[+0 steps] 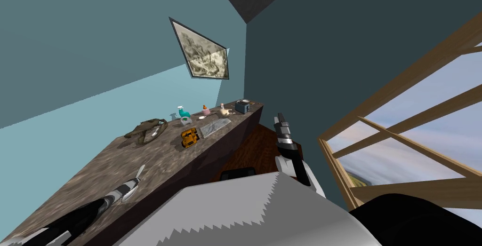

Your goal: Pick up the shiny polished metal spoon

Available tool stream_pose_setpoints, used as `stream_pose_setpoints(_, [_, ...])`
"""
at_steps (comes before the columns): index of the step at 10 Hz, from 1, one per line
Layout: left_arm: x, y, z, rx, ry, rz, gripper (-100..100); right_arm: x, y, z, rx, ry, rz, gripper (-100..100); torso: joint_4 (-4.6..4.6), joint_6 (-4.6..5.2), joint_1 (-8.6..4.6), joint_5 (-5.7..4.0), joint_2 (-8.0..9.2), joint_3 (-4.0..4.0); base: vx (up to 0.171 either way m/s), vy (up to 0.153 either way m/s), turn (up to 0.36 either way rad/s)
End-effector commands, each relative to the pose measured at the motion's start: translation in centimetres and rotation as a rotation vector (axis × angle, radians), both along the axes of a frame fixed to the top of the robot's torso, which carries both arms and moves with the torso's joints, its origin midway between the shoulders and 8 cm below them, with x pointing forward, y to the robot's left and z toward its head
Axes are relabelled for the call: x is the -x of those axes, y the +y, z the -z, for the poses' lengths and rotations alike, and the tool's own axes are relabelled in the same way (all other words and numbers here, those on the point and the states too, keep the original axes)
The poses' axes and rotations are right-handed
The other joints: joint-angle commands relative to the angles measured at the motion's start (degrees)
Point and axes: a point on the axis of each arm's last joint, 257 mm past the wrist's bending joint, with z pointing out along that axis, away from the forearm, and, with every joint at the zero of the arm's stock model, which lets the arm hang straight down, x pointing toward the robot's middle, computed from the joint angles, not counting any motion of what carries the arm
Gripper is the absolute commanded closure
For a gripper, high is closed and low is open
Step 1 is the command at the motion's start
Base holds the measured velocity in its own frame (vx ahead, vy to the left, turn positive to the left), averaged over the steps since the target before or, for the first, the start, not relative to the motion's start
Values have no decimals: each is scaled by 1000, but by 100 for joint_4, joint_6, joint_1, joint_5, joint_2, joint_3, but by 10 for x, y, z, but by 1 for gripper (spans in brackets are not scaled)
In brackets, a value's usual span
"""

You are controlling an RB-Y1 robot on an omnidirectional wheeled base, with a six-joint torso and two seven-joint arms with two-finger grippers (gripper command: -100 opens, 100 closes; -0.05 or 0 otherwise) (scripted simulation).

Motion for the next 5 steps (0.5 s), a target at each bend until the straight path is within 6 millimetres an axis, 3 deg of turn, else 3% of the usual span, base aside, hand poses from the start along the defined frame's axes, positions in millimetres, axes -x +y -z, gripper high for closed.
stream_pose_setpoints(1, [0,0,0,0,0,0,100,0,0,0,0,0,0,0,0,0,0,0,0,0,0,0,0])
stream_pose_setpoints(2, [0,0,0,0,0,0,0,0,0,0,0,0,0,0,0,0,0,0,0,0,0,0,0])
stream_pose_setpoints(3, [-2,2,-4,1,0,-19,100,0,0,0,0,0,0,0,0,-1,0,0,0,0,-86,-16,-158])
stream_pose_setpoints(5, [-5,6,-9,1,-1,-39,100,0,0,0,0,0,0,0,10,8,-7,-3,46,26,-167,-13,-194])
